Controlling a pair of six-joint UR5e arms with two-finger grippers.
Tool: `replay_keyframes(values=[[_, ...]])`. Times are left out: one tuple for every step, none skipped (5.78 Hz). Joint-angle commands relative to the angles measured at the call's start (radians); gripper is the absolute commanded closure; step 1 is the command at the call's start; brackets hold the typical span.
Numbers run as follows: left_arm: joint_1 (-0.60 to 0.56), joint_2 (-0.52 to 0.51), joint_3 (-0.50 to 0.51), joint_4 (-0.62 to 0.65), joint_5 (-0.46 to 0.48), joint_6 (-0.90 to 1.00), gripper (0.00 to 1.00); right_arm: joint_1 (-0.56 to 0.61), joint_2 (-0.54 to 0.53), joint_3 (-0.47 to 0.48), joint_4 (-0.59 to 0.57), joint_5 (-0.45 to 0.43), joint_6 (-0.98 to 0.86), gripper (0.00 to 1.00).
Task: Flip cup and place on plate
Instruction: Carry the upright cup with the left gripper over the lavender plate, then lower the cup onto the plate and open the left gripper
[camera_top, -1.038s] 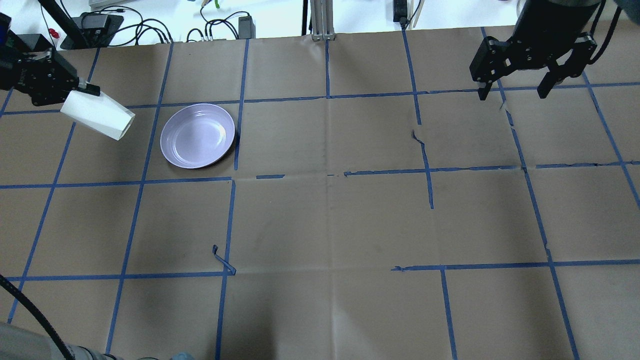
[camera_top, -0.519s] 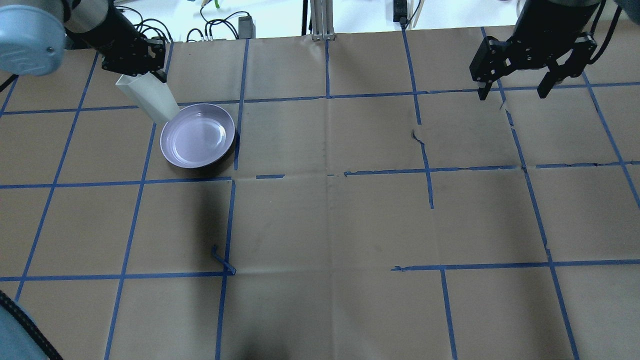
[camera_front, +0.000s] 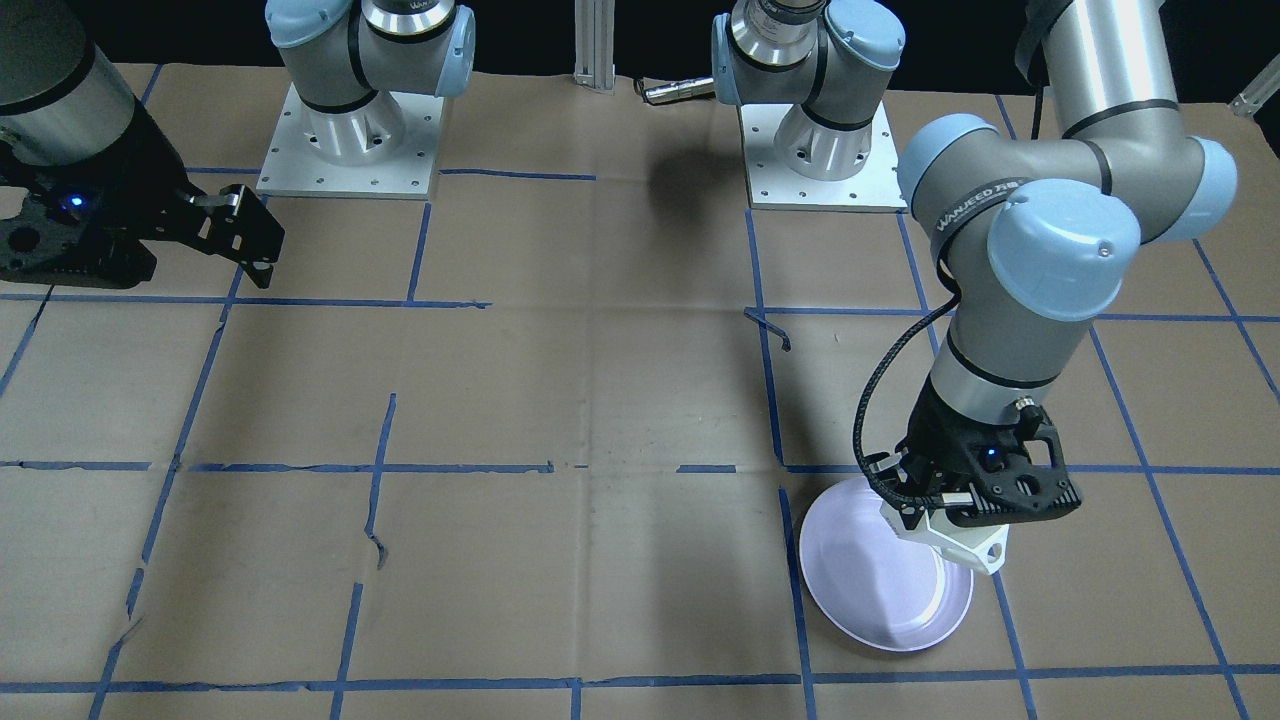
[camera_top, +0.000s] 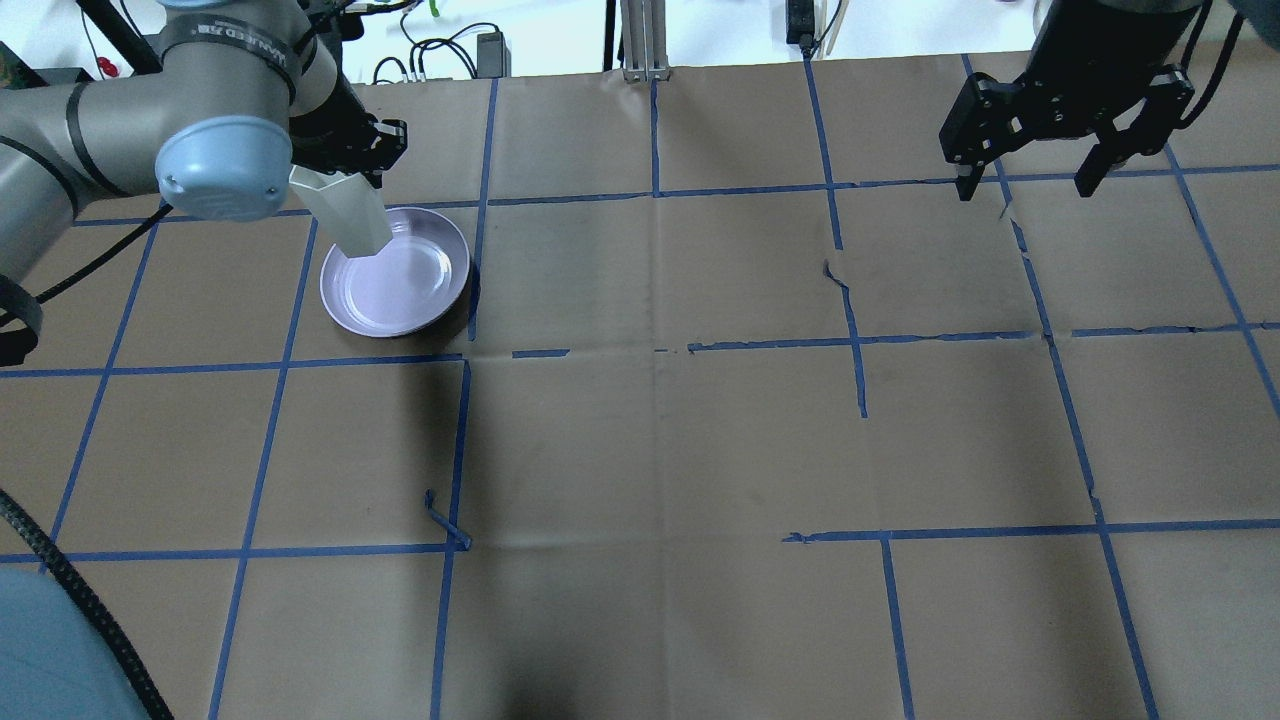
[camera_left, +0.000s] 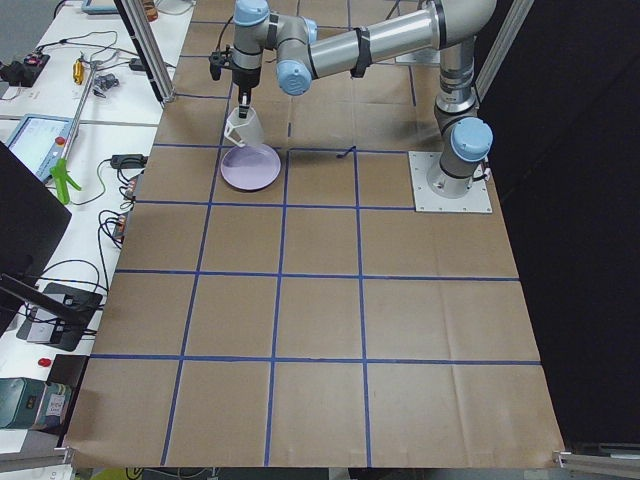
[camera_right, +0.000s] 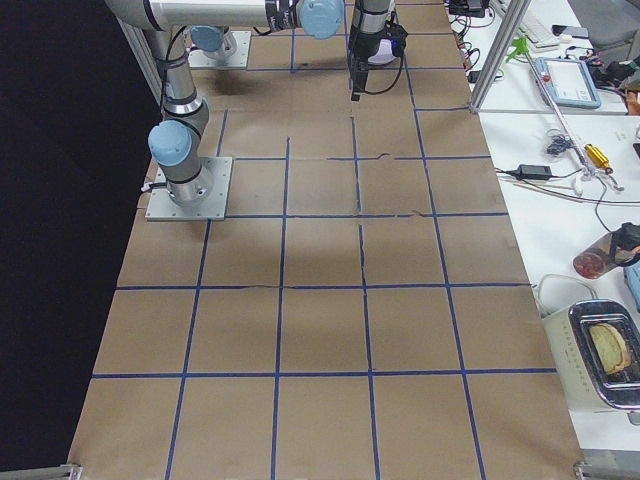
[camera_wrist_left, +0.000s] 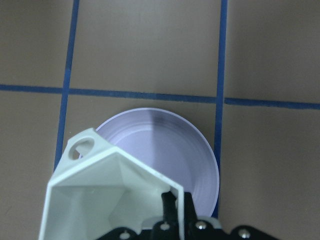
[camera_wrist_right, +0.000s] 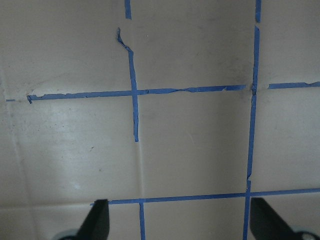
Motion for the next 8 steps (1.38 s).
replay_keyframes(values=[[-0.008,-0.077,-0.145,0.32,0.029,-0.008,1.0,0.0,0.0,0.0,0.0,0.0,0.0,0.0],[-0.008,-0.093,-0.209,0.42,0.041,-0.006,1.0,0.0,0.0,0.0,0.0,0.0,0.0,0.0],[-0.01,-0.094,-0.218,0.423,0.043,-0.006,1.0,0.0,0.0,0.0,0.0,0.0,0.0,0.0],[-0.01,-0.082,-0.218,0.415,0.043,-0.002,0.77,0.0,0.0,0.0,0.0,0.0,0.0,0.0],[-0.01,-0.087,-0.216,0.41,0.042,-0.002,0.05,0.0,0.0,0.0,0.0,0.0,0.0,0.0],[-0.01,-0.056,-0.192,0.299,0.041,0.004,0.01,0.0,0.0,0.0,0.0,0.0,0.0,0.0],[-0.011,0.015,-0.114,0.046,0.043,0.006,0.01,0.0,0.0,0.0,0.0,0.0,0.0,0.0],[-0.014,0.089,-0.03,-0.263,0.037,0.003,0.01,0.0,0.0,0.0,0.0,0.0,0.0,0.0]])
